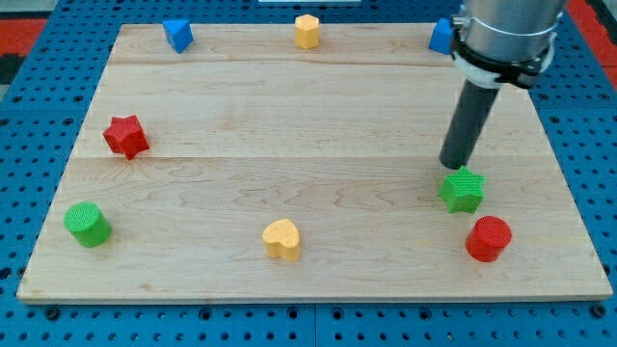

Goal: Place the blue cube below the yellow hexagon

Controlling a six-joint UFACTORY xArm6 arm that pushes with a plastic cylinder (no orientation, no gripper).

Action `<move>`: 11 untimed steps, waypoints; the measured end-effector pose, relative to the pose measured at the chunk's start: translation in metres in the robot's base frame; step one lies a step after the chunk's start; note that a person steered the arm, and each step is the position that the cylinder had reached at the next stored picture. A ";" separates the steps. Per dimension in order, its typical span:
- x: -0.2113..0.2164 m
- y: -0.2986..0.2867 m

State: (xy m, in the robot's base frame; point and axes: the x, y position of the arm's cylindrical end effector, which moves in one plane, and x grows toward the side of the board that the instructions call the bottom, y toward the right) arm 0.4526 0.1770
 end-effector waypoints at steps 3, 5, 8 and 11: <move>0.025 -0.014; -0.093 0.020; -0.241 0.066; -0.229 -0.111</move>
